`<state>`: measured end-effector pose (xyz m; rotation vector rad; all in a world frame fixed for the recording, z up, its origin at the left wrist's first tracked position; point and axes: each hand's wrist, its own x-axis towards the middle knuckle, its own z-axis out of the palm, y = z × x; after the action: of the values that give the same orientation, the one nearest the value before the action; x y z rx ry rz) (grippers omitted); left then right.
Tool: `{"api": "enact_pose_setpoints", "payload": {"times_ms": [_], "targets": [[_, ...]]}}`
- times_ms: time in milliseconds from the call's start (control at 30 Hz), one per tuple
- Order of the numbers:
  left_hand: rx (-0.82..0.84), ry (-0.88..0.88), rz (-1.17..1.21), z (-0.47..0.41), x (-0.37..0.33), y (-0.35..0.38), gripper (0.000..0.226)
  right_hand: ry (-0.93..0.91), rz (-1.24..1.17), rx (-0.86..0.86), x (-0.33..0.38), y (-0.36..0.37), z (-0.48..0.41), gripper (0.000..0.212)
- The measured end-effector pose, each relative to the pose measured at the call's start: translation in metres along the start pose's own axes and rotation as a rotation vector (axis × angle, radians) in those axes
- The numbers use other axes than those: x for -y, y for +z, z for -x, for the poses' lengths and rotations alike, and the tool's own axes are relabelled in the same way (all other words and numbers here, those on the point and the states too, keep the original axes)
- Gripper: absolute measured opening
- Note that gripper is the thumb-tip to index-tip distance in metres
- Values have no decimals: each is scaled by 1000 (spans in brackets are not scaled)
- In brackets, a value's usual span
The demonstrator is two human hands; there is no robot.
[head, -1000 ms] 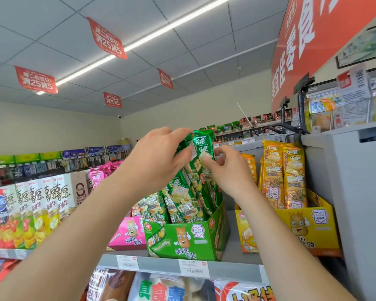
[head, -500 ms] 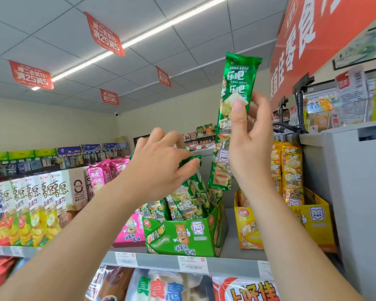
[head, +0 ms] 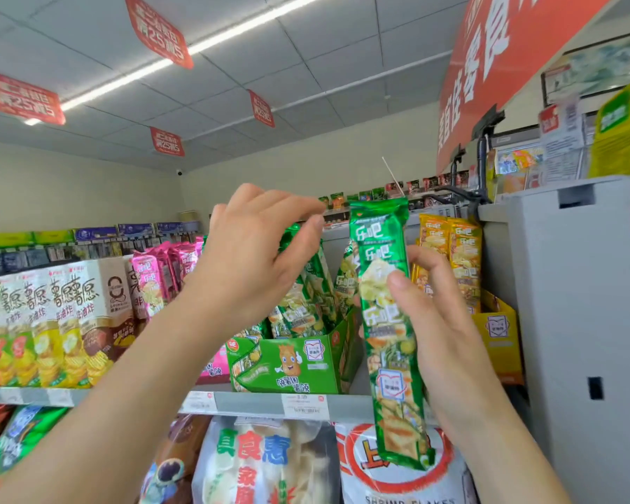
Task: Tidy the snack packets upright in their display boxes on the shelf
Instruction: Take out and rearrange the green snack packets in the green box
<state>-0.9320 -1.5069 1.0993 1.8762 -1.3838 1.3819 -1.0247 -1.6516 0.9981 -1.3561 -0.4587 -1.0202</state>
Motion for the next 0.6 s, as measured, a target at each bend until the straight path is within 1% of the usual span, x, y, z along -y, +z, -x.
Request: {"api": "enact_pose_setpoints", "payload": {"times_ms": [33, 67, 133, 167, 200, 267, 333, 367, 433, 533, 600], "targets": [[-43, -6, 83, 7, -9, -4, 33, 29, -23, 36, 0, 0, 5, 21], [-40, -30, 173, 14, -20, -6, 36, 44, -34, 71, 1, 1, 10, 25], [36, -117, 335, 30, -40, -7, 48, 47, -33, 120, 4, 3, 18, 32], [53, -165, 411, 37, -47, -5, 49, 45, -18, 137, 4, 4, 21, 34], [35, -209, 487, 42, -52, -2, 46, 46, 6, 152, 4, 5, 24, 36], [-47, -302, 639, 48, -58, 2, 30, 64, 53, 178, 1, 4, 30, 43], [-120, -394, 784, 52, -61, 3, 18, 116, 90, 231, -1, 0, 37, 47], [-166, -423, 824, 54, -62, 1, 14, 158, 108, 267, -2, -4, 40, 47], [-253, -439, 864, 59, -60, -3, 9, 240, 141, 325, -2, -12, 47, 39], [-318, -469, 885, 67, -56, -9, 3, 309, 177, 357, 0, -22, 57, 34], [-331, -528, 896, 72, -55, -8, 10, 316, 179, 361, 3, -25, 61, 34]]}}
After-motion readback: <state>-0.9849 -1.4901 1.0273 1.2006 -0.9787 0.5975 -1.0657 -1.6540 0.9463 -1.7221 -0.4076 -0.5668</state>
